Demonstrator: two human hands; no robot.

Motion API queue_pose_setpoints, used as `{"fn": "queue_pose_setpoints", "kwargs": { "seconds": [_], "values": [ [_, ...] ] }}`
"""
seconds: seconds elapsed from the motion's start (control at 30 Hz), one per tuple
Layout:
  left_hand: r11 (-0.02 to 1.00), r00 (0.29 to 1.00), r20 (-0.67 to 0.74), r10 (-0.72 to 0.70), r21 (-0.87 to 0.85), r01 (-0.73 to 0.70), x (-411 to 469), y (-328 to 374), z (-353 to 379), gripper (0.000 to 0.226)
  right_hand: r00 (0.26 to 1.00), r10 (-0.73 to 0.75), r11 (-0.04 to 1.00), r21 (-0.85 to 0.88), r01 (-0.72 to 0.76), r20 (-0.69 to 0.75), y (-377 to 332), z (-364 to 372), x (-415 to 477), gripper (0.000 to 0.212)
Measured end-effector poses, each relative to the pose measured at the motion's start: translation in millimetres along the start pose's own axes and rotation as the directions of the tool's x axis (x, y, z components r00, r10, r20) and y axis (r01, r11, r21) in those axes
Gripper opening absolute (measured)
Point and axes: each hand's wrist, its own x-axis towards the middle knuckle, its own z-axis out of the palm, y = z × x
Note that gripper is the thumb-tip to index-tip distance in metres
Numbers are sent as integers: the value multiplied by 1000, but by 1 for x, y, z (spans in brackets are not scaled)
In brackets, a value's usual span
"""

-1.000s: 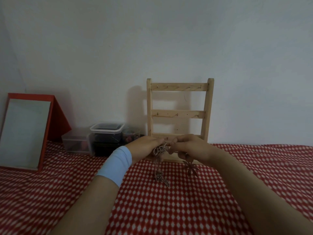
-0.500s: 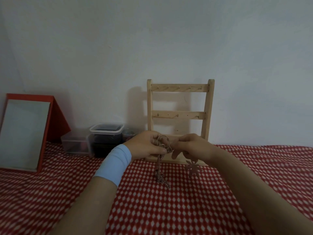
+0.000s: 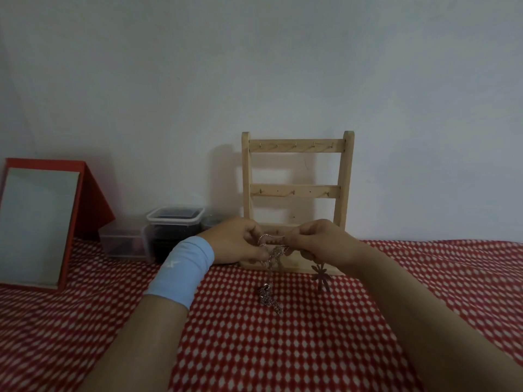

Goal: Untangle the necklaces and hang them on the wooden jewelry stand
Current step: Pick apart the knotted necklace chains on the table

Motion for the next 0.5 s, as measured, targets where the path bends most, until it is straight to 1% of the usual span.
{"fn": "queue_pose_setpoints", "kwargs": {
  "seconds": [0.07,0.1,0.13,0.17,0.2,0.23,0.27,0.3,0.37,0.43,0.5],
  "values": [
    [997,994,92,-64,59,59,-2,5,0,50,999,-28,1000,0,28,15,0,2,0,32],
    [997,993,101,-65,58,59,-1,8,2,58,999,-43,999,7,43,17,0,3,1,32],
    [999,996,85,-41,34,38,0,12,4,60,998,-56,998,16,56,16,1,3,1,32],
    [1000,998,60,-4,-17,5,1,14,7,54,998,-66,998,24,65,12,2,2,2,31],
    [995,998,51,37,-94,-32,2,15,10,44,997,-73,997,33,72,7,3,2,2,29],
    [984,995,62,73,-169,-62,3,15,14,34,997,-76,996,46,76,-2,4,1,3,25],
    [972,993,79,93,-221,-74,4,11,17,27,997,-77,995,61,78,-14,5,0,4,21],
    [969,992,88,88,-239,-65,5,7,19,23,997,-76,994,72,78,-26,6,0,5,19],
    [974,994,96,49,-224,-27,5,0,18,21,996,-76,994,81,79,-38,8,-1,7,17],
    [965,993,112,38,-263,-8,6,-5,16,20,995,-81,992,97,85,-51,9,0,9,13],
    [949,996,86,38,-316,-9,8,-8,14,27,992,-93,987,121,103,-84,9,1,10,6]
  ]
}}
